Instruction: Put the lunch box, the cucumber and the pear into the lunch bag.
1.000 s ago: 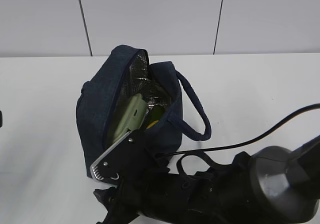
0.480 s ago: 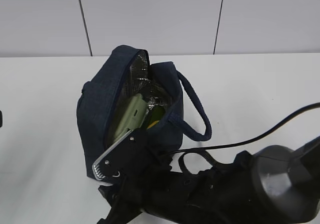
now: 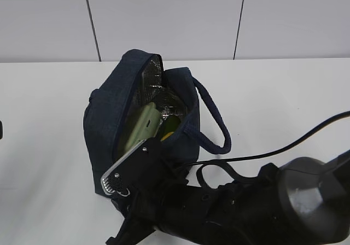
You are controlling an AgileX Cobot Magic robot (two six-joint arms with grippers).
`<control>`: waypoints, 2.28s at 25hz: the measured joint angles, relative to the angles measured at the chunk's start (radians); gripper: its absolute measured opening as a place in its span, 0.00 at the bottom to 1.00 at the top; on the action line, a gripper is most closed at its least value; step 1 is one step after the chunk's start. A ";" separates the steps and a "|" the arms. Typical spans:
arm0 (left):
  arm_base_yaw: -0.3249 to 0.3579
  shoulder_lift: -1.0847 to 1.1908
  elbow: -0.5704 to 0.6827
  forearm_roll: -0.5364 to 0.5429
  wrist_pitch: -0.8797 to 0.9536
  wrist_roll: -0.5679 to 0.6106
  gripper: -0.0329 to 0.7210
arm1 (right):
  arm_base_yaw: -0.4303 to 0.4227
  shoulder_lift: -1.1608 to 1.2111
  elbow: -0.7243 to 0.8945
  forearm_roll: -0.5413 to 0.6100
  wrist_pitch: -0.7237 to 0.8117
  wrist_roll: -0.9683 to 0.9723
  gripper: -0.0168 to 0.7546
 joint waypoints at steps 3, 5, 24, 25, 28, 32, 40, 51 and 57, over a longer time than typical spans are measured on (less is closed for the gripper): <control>0.000 0.000 0.000 0.000 0.000 0.000 0.37 | 0.000 0.000 0.000 0.004 0.000 -0.002 0.24; 0.000 0.000 0.000 0.000 0.000 0.000 0.37 | 0.000 0.000 0.000 0.016 0.000 -0.008 0.14; 0.000 0.000 0.000 0.000 -0.007 0.000 0.36 | 0.000 -0.177 0.000 0.026 0.179 -0.055 0.02; 0.000 0.000 0.000 0.000 -0.007 0.000 0.36 | 0.000 -0.187 0.000 0.026 0.185 -0.057 0.02; 0.000 0.000 0.000 0.000 -0.007 0.000 0.36 | 0.000 -0.222 0.000 0.026 0.187 -0.063 0.02; 0.000 0.000 0.000 0.000 -0.004 0.000 0.36 | 0.000 -0.273 0.000 0.027 0.207 -0.093 0.02; 0.000 0.002 0.000 0.002 0.094 0.003 0.36 | 0.000 -0.332 0.000 0.028 0.237 -0.115 0.02; 0.000 0.182 -0.072 -0.052 0.309 0.126 0.36 | 0.000 -0.343 -0.089 0.060 0.373 -0.115 0.02; 0.000 0.283 -0.086 -0.089 0.307 0.291 0.36 | 0.000 -0.343 -0.137 0.060 0.434 -0.115 0.02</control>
